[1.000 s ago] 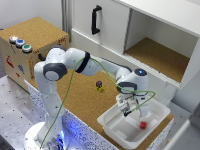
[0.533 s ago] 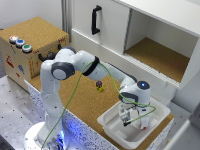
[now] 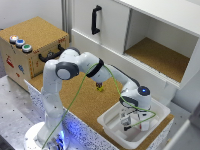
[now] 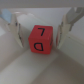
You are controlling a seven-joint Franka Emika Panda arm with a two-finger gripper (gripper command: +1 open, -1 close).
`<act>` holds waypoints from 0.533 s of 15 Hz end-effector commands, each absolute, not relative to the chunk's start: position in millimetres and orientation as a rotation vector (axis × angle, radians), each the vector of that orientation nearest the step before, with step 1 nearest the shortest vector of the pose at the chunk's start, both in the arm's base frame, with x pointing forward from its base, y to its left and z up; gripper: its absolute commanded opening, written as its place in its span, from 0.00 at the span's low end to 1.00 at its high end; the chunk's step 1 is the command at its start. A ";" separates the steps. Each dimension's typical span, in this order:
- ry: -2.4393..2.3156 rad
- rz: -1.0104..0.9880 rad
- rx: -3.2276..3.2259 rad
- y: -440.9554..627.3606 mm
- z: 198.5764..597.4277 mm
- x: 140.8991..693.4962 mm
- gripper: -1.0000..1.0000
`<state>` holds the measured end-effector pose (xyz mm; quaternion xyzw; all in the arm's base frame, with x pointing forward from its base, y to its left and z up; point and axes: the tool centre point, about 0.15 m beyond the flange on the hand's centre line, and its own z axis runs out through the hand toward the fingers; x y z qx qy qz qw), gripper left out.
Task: Put the pink block on the table
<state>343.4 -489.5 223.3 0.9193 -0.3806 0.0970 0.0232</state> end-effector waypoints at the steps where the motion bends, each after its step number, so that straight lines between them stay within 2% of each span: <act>1: -1.124 0.277 2.891 -511.6 209.8 384.1 0.00; 5: -1.037 0.479 2.948 -469.8 264.5 380.0 0.00; 8: -0.810 0.715 3.043 -402.4 340.1 379.1 0.00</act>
